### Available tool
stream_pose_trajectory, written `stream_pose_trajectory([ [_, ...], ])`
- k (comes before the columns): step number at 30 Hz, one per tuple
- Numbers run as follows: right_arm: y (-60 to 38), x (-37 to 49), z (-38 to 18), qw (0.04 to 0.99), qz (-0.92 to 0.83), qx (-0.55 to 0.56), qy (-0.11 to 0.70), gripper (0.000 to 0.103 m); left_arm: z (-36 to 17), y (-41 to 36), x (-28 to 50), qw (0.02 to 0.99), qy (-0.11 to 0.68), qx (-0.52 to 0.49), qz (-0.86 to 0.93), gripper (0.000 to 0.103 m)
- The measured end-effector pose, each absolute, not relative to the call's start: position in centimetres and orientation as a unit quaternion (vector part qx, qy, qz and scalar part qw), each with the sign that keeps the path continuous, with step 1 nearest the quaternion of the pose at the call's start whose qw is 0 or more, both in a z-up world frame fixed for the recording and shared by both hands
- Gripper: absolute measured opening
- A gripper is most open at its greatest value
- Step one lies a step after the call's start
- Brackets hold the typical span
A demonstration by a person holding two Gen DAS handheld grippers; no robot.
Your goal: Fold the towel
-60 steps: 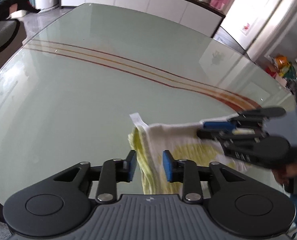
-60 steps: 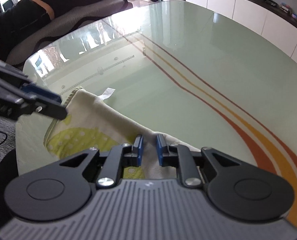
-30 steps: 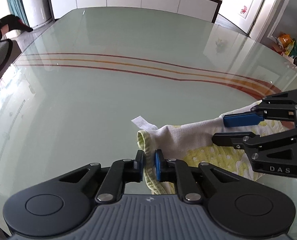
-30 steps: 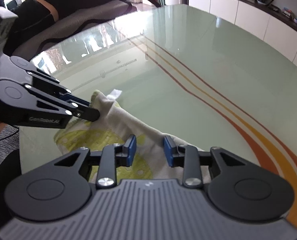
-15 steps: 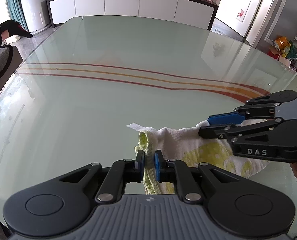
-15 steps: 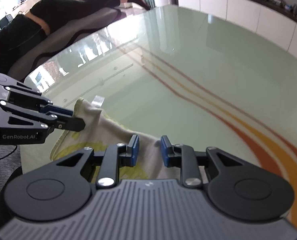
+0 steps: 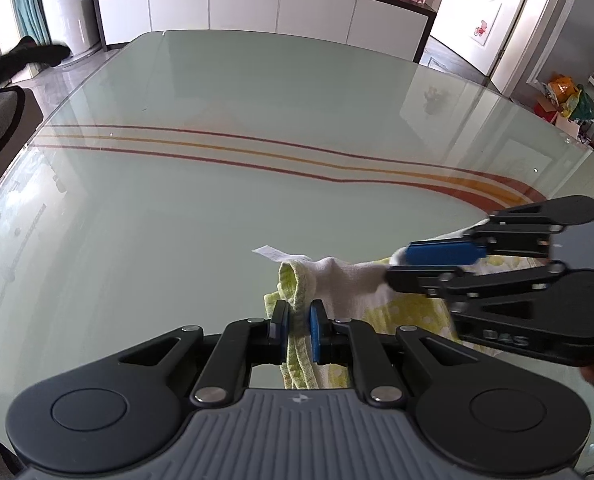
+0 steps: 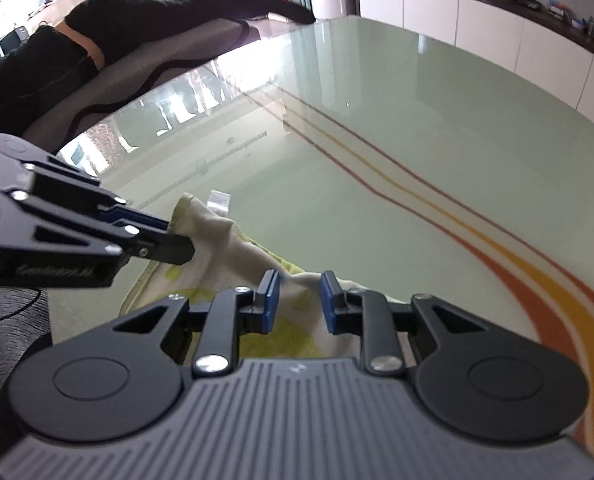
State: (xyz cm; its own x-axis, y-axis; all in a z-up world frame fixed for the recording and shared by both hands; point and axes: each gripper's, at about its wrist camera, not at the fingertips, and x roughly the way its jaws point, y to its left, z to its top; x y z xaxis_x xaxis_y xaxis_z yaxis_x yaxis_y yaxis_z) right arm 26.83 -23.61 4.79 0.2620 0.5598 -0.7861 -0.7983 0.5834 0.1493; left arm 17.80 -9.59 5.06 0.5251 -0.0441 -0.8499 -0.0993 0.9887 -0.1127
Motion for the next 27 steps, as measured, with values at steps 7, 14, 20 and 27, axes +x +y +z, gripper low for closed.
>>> stream_pose_trajectory([
  [7,-23.1,27.5,4.8,0.785,0.412,-0.131,0.443,0.023,5.7,-10.2,17.8,0.872,0.485,-0.072,-0.007,0.012],
  [14,-25.0,26.7,5.8,0.806,0.409,-0.123,0.409,0.029,6.6,-10.8,18.2,0.874,0.477,-0.089,-0.019,0.012],
  [20,-29.4,26.0,7.0,0.824,0.385,-0.135,0.394,0.029,7.3,-10.7,18.5,0.875,0.474,-0.099,-0.030,0.012],
  [27,-30.8,24.2,6.3,0.812,0.390,-0.143,0.411,0.030,7.9,-12.0,18.9,0.876,0.473,-0.090,-0.035,0.012],
])
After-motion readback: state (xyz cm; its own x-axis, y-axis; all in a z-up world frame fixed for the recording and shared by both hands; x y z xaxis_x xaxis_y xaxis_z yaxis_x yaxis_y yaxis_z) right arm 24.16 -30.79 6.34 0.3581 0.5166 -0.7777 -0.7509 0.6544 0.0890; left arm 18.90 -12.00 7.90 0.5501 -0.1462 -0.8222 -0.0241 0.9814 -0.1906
